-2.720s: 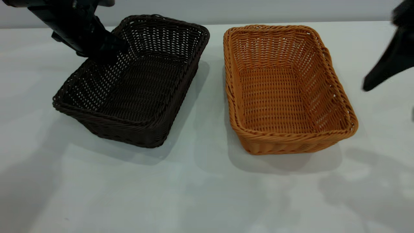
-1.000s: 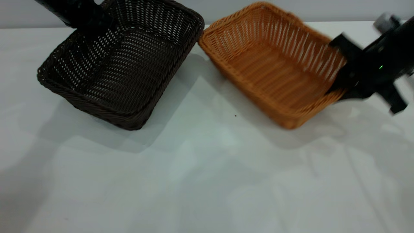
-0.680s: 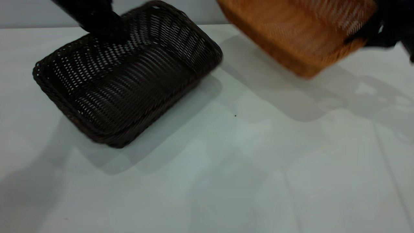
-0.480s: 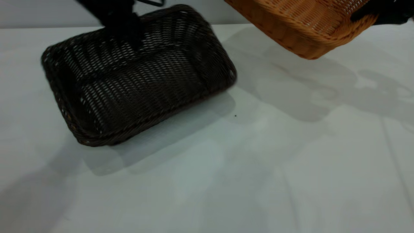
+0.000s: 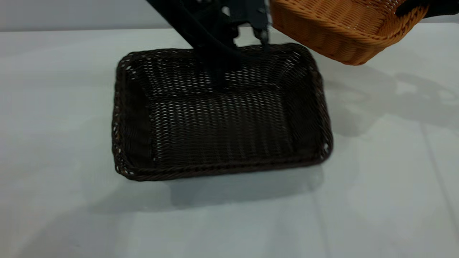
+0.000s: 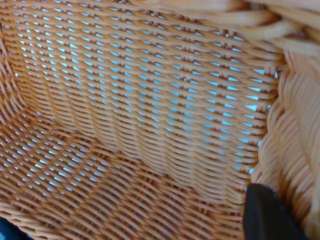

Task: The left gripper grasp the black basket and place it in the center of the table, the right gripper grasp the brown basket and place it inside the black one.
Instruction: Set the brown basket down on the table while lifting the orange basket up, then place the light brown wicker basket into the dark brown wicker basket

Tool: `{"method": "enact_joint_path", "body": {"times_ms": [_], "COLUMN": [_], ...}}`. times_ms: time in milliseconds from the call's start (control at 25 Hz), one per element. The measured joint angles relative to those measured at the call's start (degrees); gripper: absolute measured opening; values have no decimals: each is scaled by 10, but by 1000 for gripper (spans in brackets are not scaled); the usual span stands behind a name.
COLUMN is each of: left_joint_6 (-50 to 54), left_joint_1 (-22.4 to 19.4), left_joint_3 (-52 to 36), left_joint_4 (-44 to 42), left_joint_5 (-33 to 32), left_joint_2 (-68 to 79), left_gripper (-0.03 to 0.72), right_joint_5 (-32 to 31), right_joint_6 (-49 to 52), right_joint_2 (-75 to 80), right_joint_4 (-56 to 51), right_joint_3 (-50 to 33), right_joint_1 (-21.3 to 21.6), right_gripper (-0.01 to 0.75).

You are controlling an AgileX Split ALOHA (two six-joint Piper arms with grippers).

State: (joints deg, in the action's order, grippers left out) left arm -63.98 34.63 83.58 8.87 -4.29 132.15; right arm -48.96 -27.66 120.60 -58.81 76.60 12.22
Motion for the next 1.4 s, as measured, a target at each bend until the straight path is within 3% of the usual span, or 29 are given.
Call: {"method": "enact_joint_path", "body": {"times_ms": [480,800,960,1080,1200,1400], "left_joint_6": [-57,-54,37,129,191,221], "left_joint_1": [28,33,32,25,-1,-84], "left_joint_3": [1,-4,-5,-5,-5,-5], "left_joint_4": [8,-7,-7,-7,-7,1], "left_joint_5": [-1,-32,-57,-114,-215,-322], "left_joint_2": [0,1,-36,-81,-122,-182], "left_gripper": [118,428,501,509,510,510], "right_joint_5": [-17,-18,-19,-20,-26,-37], "right_joint_6": [1,1,2,2,2,10], "right_joint_2": [0,0,0,0,-1,-14], "right_joint_4": [1,1,1,1,2,26], "right_joint_3": [1,1,1,1,1,1], "right_joint_1": [1,1,1,1,2,2], "right_gripper": [65,65,65,65,65,65]}}
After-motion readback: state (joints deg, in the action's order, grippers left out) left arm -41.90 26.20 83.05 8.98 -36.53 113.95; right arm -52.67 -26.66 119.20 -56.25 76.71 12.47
